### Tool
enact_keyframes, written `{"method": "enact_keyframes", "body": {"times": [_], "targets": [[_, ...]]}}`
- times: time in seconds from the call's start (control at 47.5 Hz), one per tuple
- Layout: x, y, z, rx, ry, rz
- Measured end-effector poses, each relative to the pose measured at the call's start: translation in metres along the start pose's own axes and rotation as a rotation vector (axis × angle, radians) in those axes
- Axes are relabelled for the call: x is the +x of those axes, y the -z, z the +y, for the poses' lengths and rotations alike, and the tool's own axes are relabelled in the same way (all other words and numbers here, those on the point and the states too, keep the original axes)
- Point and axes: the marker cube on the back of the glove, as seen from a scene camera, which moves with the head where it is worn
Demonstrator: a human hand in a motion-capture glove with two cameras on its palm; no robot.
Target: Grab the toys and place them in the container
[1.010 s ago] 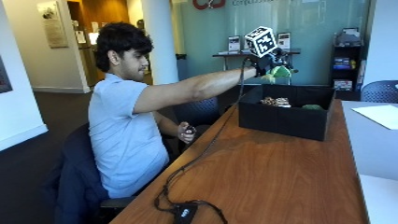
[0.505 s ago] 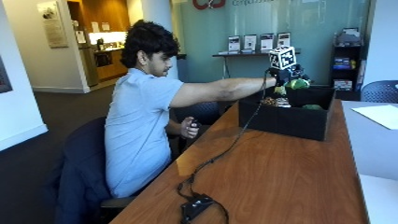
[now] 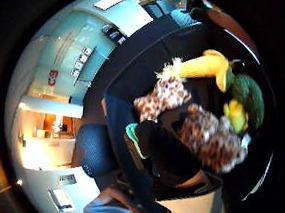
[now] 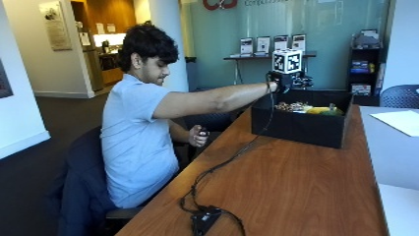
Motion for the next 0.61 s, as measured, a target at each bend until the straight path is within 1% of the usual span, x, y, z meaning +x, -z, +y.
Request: {"method": "enact_keyframes", "body": {"times": [0.063, 0.168, 0.253, 0.316, 0.442, 0.61], "targets": [[0.011, 0.008, 0.041, -0.004, 0.012, 0.050], [0.037, 0.009, 0.101, -0.056, -0.021, 0.114], [0.055, 0.002, 0.145, -0.134, -0.065, 0.113], [0.067, -0.002, 0.174, -0.164, -0.087, 0.090], [0.083, 0.004, 0.215, -0.127, -0.112, 0.043], [0.092, 0.005, 0.247, -0.088, -0.104, 0.032]]}}
